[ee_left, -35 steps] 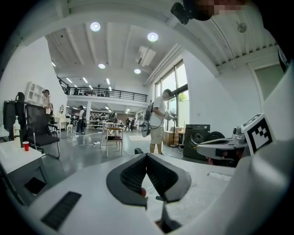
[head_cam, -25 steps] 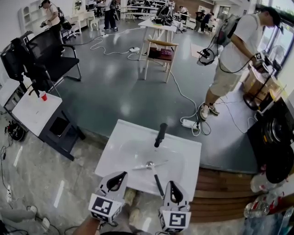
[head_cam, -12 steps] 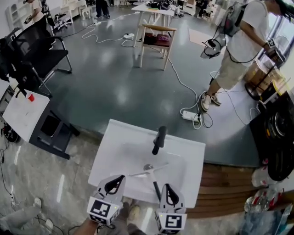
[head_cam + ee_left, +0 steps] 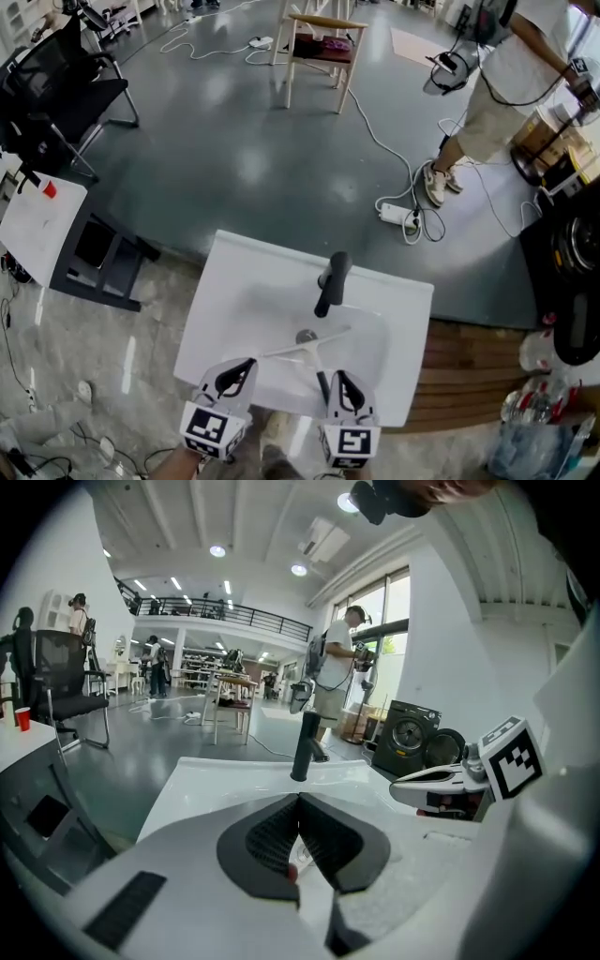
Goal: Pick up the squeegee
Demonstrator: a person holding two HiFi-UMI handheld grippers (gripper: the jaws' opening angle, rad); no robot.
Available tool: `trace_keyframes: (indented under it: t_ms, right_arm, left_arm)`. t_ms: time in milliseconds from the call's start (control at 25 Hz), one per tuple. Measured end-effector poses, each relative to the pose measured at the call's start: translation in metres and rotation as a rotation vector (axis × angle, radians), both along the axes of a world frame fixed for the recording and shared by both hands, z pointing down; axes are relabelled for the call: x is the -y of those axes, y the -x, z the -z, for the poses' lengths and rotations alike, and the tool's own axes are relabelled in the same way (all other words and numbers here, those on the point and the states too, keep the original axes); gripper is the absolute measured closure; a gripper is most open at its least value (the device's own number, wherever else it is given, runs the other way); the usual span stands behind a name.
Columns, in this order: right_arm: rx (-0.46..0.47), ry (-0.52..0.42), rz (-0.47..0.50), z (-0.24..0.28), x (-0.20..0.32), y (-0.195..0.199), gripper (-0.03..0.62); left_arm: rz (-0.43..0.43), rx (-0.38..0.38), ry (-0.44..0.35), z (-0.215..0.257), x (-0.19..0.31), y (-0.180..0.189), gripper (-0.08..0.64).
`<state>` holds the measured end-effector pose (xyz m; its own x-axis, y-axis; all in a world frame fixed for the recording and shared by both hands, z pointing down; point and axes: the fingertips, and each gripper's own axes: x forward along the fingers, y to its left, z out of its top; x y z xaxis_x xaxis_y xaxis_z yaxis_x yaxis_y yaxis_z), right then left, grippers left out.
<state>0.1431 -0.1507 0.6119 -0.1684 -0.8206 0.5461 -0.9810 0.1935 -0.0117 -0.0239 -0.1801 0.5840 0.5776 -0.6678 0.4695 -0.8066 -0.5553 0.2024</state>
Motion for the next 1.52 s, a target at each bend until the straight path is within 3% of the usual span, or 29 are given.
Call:
trace_keyframes:
  t_ms: [200, 880, 1400, 1520]
  right_arm:
    - [-0.024, 0.116, 0.017, -0.040, 0.006, 0.003, 0.585]
    - [-0.022, 0.480, 0.122, -0.143, 0.025, 0.028, 0.393]
    - [-0.058, 0.699, 0.141, -0.181, 0.027, 0.037, 0.394]
    - [-0.057, 0.666, 0.147, -0.177, 0.040, 0.043, 0.411]
  left_arm:
    - [0.008, 0.012, 0.030, -0.009, 0.004, 0.006, 0.558]
    - [0.033, 0.004, 0.066, -0.032, 0.029, 0.018, 0.558]
    - [0.046, -0.003, 0.138, -0.052, 0.049, 0.028, 0.558]
    - [0.047, -0.008, 0.129, -0.054, 0.056, 0.030, 0.558]
